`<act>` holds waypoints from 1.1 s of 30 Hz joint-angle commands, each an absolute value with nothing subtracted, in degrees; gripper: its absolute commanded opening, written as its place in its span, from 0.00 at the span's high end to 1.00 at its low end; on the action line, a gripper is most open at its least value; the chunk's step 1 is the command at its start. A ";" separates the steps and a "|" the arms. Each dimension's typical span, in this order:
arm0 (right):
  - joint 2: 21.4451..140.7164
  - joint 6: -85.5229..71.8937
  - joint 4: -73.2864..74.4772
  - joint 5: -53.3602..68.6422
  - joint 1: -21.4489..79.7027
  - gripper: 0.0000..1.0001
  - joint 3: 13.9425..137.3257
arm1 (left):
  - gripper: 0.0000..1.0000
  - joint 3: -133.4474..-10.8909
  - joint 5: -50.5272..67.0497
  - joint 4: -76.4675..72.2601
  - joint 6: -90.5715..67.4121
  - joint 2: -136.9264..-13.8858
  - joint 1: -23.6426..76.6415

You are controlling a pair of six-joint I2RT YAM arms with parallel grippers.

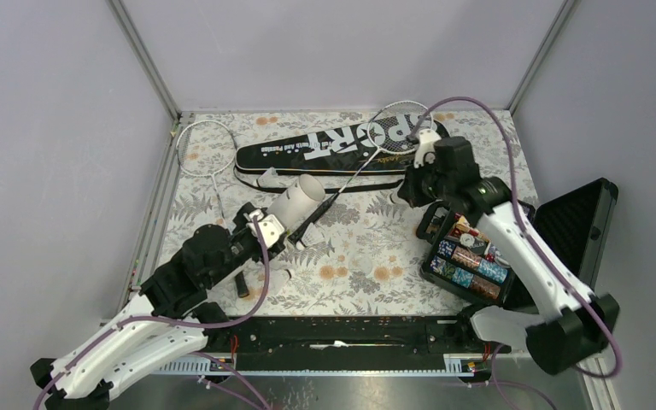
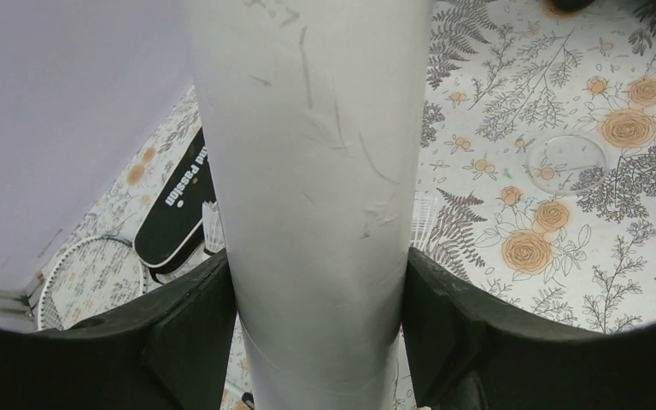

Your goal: Pack up the badminton gear

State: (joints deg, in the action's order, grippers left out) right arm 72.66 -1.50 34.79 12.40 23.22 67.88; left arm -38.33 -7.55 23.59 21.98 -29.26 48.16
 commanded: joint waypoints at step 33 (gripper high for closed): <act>50.25 -16.19 -2.48 32.16 37.49 1.00 56.90 | 0.66 -47.87 9.45 29.32 24.64 -37.16 48.25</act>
State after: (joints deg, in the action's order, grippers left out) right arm 50.11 -15.40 3.05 28.75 36.77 54.48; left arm -44.62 6.72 31.66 24.18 -37.60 48.21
